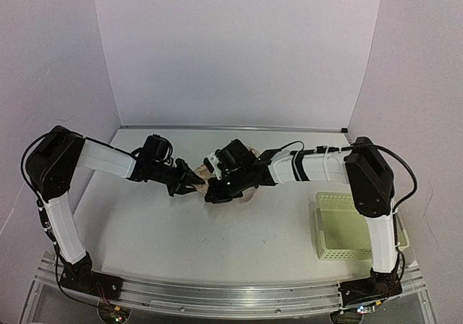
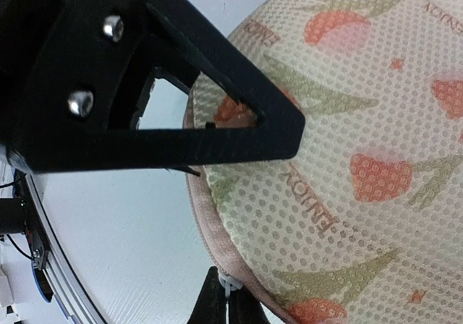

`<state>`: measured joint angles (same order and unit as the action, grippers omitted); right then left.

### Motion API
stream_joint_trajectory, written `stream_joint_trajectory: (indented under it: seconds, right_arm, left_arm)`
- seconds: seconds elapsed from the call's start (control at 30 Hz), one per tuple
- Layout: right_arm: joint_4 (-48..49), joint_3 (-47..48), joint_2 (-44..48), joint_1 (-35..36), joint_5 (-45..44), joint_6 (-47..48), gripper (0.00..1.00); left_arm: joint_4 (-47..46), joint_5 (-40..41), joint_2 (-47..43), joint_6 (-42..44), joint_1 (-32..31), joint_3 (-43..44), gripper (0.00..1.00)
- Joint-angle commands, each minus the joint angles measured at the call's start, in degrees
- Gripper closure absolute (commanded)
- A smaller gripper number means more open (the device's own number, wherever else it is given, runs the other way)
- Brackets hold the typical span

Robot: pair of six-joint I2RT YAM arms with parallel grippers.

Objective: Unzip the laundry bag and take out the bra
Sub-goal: Hold the laundry bag at the center of the board, then unzip the zipper of the laundry bag.

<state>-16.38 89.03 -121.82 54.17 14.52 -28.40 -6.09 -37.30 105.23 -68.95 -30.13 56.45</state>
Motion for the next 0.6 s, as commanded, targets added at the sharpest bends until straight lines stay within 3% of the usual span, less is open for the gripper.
stream_joint_trajectory:
  seconds: [0.0, 0.17, 0.57]
  right_arm:
    - [1.2, -1.4, 3.5, 0.5, -0.6, 1.5, 1.0]
    - [1.1, -4.2, 5.1, 0.6, -1.6, 2.2, 1.0]
    - [1.0, -15.1, 11.9, 0.4, -7.1, 5.8, 1.0]
  left_arm:
    - [-2.5, -0.2, 0.0, 0.4, -0.2, 2.5, 0.82]
    - [-2.5, -0.2, -0.5, 0.5, -0.2, 2.6, 0.99]
    - [-0.3, -1.6, -1.7, 5.5, 0.7, 4.9, 1.0]
